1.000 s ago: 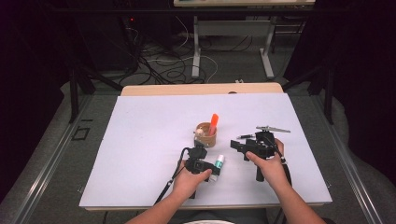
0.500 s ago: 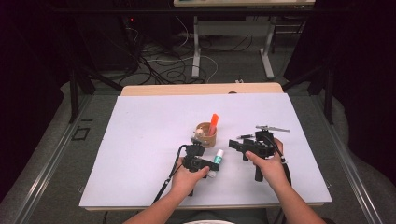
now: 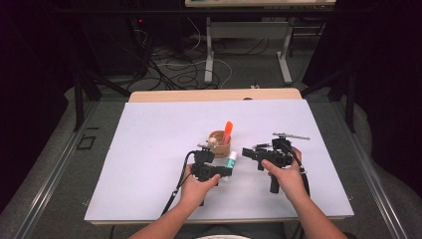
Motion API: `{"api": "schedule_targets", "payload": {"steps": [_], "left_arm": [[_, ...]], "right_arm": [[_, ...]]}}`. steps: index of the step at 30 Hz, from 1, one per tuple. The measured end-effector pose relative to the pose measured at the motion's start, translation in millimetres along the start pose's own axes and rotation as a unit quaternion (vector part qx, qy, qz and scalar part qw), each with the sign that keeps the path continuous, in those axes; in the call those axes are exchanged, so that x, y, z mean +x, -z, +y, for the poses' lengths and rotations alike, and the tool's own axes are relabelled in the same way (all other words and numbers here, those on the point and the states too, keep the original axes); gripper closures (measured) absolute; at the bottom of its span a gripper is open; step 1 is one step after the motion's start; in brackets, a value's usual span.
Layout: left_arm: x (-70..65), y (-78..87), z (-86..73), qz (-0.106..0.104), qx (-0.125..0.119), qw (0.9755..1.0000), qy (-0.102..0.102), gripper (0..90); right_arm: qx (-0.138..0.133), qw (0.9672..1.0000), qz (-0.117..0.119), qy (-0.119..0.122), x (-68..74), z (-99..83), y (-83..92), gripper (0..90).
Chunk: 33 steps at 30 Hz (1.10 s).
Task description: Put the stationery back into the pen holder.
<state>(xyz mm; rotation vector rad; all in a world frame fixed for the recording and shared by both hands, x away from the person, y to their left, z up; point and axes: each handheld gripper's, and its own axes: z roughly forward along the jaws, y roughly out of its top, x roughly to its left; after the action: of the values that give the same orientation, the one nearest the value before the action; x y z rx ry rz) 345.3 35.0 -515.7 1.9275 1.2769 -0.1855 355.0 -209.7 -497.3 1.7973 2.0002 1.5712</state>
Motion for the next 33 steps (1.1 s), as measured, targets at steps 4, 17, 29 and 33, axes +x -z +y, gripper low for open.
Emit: {"api": "schedule_targets", "payload": {"steps": [4, 17, 29, 33], "left_arm": [[0.6, 6.7, 1.3, -0.004, -0.017, 0.9997, -0.014, 66.0], [4.8, 35.1, -2.8, -0.003, -0.065, 0.9963, -0.056, 66.0], [-0.8, 41.9, -7.3, -0.006, -0.095, 0.9915, -0.089, 66.0], [-5.7, 43.1, -8.7, -0.009, -0.097, 0.9903, -0.099, 66.0]], "right_arm": [[0.009, 0.9997, 0.018, -0.014, 2.9, 1.4, 1.3, 32.8], [0.002, 0.9982, 0.057, -0.02, 20.4, 11.0, 2.9, 34.1], [0.004, 0.9963, 0.084, -0.016, 38.8, 17.7, -12.2, 37.2], [0.012, 0.996, 0.086, -0.022, 37.3, 16.9, -18.8, 38.7]]}}
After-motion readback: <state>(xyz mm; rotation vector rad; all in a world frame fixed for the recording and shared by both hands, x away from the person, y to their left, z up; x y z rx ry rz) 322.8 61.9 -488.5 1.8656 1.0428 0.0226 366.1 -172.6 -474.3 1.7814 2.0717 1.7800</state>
